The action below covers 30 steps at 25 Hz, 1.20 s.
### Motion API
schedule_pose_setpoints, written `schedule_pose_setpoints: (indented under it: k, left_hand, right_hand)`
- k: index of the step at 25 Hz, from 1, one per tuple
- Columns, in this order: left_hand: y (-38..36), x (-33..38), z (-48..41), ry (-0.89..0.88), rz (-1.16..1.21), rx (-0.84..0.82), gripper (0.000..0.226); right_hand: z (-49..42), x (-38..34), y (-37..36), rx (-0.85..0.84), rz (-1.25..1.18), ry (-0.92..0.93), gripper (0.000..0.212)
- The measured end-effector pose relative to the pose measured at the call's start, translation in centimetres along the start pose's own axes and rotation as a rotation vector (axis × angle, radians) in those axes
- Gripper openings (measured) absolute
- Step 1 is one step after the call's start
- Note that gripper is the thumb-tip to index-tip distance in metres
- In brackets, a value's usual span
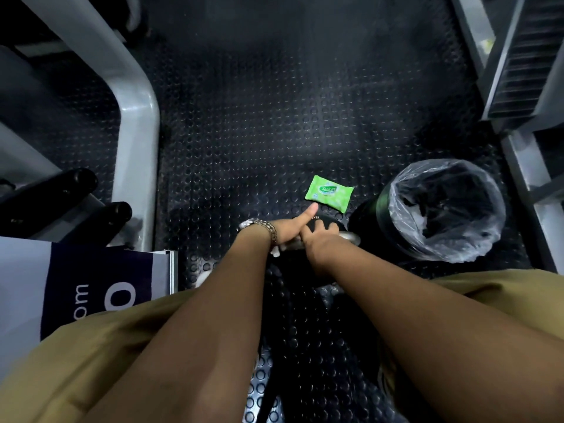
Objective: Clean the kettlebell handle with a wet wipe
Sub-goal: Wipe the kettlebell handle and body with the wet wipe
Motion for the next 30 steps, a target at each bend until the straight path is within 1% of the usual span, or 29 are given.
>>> schedule_pose_setpoints:
  k: [3,4,7,10,12,13,16,19,20,22,23,25,28,29,30]
  left_hand:
    - [1.7,0.4,1.2,0.039,-0.021,-0.015,0.136]
    - [1.9,0.6,1.5,0.032,-0.03,-0.022,0.137]
    - [0.8,0.9,0.9,0.008,-0.022,-0.036,0.125]
    - [-0.5,0.5,-0.8,-0.042,0.034,-0.004,0.119]
    - [-0.8,-0.3,-1.4,-0.022,0.085,-0.004,0.114]
    - [-0.5,-0.5,-1.1,-0.01,0.087,-0.017,0.116]
    - [0.5,-0.2,-0.2,0.029,0.028,-0.093,0.146]
    - [0.6,0.8,0.5,0.037,-0.027,-0.123,0.15]
    - [0.3,0.8,0.0,0.029,-0.041,-0.118,0.15]
    - [-0.5,0.8,-1.7,-0.027,-0.025,-0.058,0.14]
    - [-0.6,0.6,-2.6,-0.042,0.001,-0.017,0.133]
    - [-0.4,0.2,-2.0,-0.04,0.014,0.013,0.133]
    - [1.1,0.4,0.5,0.019,-0.04,-0.078,0.143]
    - [1.6,0.8,1.4,0.024,-0.04,-0.106,0.141]
    - [2.0,1.0,2.2,0.046,-0.036,-0.134,0.133]
  right_hand:
    - [0.3,0.3,-0.6,0.062,0.025,0.005,0.1]
    - [0.5,0.4,-0.7,0.074,0.011,-0.001,0.098]
    - [1.3,0.6,-0.6,0.057,-0.02,-0.033,0.099]
    - [1.4,0.2,-0.1,0.049,-0.042,-0.051,0.107]
    - [1.4,0.1,-0.3,0.028,-0.028,-0.068,0.109]
    - [1.4,0.1,-0.5,0.016,-0.014,-0.076,0.112]
    - [1.2,0.0,-0.4,0.005,0.009,-0.094,0.115]
    - [1.0,-0.3,-0.3,0.012,-0.002,-0.088,0.114]
    - [0.9,-0.2,-0.4,0.009,-0.01,-0.091,0.118]
    - [0.7,-0.1,-0.4,0.008,-0.022,-0.1,0.124]
    - [0.7,-0.1,-0.5,0.01,-0.025,-0.099,0.125]
    - [0.8,-0.1,-0.6,0.015,-0.027,-0.091,0.121]
    - [0.9,0.0,-0.6,0.022,0.0,-0.088,0.114]
    - [1.0,0.1,-0.6,0.022,0.01,-0.089,0.115]
    - [0.9,0.0,-0.7,0.023,0.011,-0.088,0.115]
Point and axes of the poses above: each hand's wrist, its own z-axis away from the middle knuckle, its own y-axis out of the back of the hand, x = y × z, the point moved 6 cm from there along -z, towards the middle knuckle, and after that the axes turned 14 degrees about y, right-handed, at the moved point
